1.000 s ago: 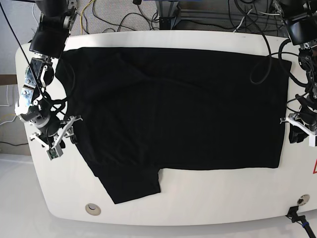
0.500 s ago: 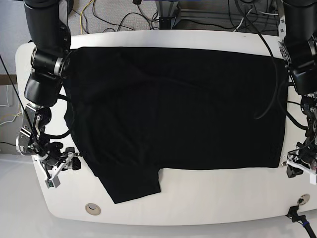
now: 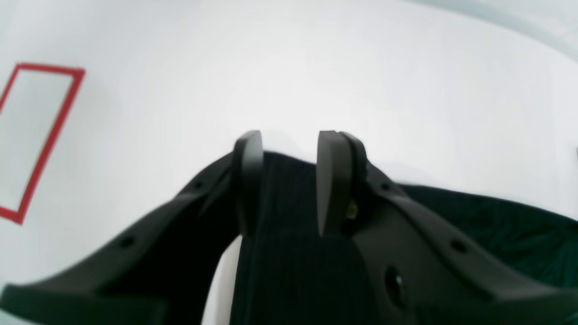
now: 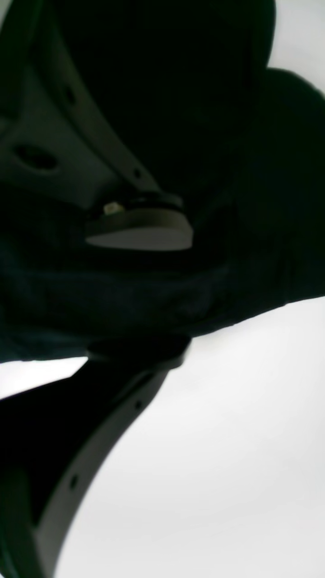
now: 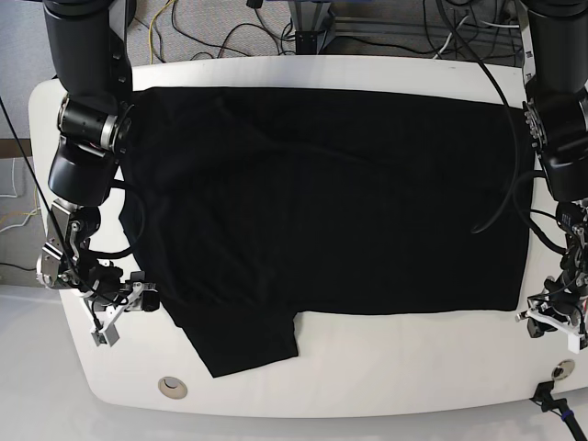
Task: Fold the T-shirt properly
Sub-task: 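Move both grippers down the shirt sides toward the hem corners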
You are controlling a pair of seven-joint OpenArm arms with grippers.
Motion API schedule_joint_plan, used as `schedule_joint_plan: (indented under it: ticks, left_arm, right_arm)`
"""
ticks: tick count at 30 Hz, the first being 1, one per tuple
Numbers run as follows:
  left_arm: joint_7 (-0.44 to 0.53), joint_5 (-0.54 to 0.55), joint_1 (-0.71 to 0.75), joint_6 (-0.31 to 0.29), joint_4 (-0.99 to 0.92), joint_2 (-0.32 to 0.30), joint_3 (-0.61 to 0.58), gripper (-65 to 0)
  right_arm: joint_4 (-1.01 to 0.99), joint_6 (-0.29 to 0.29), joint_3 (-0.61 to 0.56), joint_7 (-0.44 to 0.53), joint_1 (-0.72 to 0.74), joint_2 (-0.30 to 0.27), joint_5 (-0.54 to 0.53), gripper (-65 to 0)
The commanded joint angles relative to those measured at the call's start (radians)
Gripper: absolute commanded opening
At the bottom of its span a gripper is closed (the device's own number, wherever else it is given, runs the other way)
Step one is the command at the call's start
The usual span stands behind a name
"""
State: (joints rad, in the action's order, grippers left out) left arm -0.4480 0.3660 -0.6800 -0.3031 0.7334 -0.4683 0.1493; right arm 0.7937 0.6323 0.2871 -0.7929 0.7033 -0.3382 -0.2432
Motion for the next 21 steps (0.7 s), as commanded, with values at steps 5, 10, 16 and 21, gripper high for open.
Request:
schedule_joint_plan:
  ticks: [5,10,16,21]
  left_arm:
    - [0.026,0.007,-0.037,0.003,-0.005,-0.013,-0.008,-45.9]
    - [0.029,0.007,-0.038,0.004,-0.057,-0.012,-0.007,-46.0]
    - [0.048,0.005,-0.045,0.003,-0.127,-0.011,-0.017,-45.9]
    - [0.051,0.006,-0.038,0.005,-0.132,-0.011,-0.019,-45.9]
  right_arm:
    - [-0.106,0.011,-0.001,0.079,0.091,-0.008,-0.009,-34.8]
    - [-0.184,0.011,-0.007,0.113,0.133,-0.008,-0.011,-34.9]
    - [-0.269,0.010,-0.026,0.168,0.172,-0.004,0.018,-34.6]
    - [-0.333,0.008,-0.046,0.225,0.188,-0.002,0.059,-34.3]
